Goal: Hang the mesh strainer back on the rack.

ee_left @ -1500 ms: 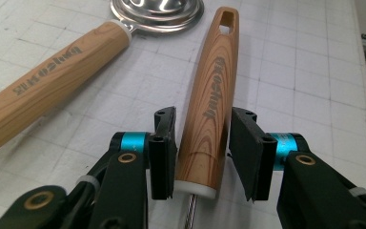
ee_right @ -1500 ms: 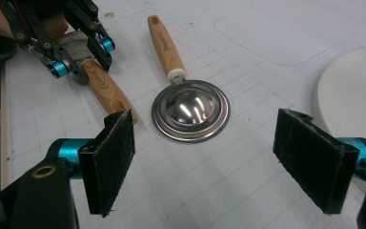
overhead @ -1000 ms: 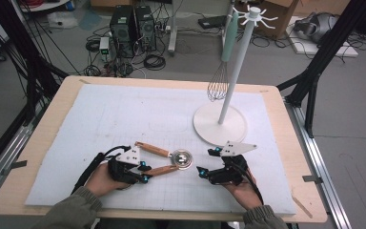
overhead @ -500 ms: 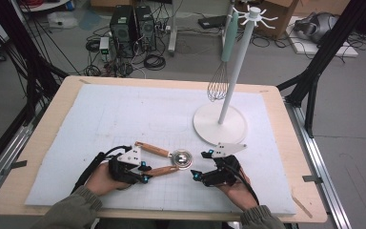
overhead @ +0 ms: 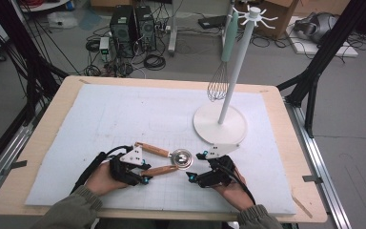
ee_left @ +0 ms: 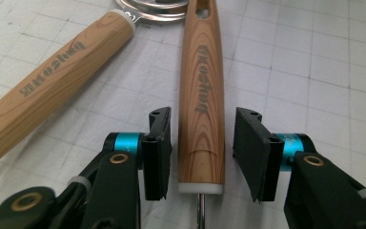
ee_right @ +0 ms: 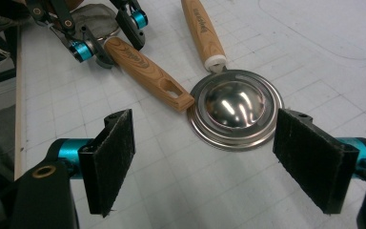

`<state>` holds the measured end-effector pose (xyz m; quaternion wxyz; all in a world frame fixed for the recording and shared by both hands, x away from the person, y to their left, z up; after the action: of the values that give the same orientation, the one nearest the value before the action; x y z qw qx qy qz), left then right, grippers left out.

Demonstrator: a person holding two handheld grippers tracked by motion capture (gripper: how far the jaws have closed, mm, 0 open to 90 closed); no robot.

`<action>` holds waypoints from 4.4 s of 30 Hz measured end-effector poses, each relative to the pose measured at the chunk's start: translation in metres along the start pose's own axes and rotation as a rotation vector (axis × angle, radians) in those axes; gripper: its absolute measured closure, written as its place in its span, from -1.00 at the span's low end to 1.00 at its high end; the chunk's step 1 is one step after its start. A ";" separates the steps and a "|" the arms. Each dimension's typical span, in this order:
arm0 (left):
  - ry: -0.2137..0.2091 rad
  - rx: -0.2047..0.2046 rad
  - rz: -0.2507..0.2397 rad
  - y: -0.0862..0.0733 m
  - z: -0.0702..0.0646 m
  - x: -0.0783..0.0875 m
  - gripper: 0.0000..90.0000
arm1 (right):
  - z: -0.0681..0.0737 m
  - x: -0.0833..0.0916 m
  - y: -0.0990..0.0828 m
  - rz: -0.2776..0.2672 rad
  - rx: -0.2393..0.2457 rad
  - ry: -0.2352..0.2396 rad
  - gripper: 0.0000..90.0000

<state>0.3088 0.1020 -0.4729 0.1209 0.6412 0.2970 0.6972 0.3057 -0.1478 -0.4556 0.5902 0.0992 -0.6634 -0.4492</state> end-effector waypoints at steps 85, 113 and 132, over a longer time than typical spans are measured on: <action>-0.015 -0.001 -0.194 0.018 0.001 0.042 0.55 | 0.025 -0.017 0.067 -0.111 0.001 0.241 0.28; -0.083 0.057 -0.289 0.034 0.004 0.048 0.44 | 0.029 -0.008 0.089 -0.192 -0.001 0.294 0.61; -0.111 0.043 -0.335 0.042 0.001 0.055 0.59 | 0.040 0.010 0.112 -0.237 0.085 0.247 0.58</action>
<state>0.3101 0.0990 -0.4043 0.2380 0.6226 0.4074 0.6243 0.3120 -0.0709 -0.3650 0.6053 0.2559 -0.5879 -0.4716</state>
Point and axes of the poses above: each handheld gripper's, and its own axes: x roughly backward along the jaws, y roughly out of its top, z roughly to its left, the point moved 5 cm from there along -x, roughly forward along the jaws, and after that the axes turned 9 degrees about z, right-handed, at the moved point
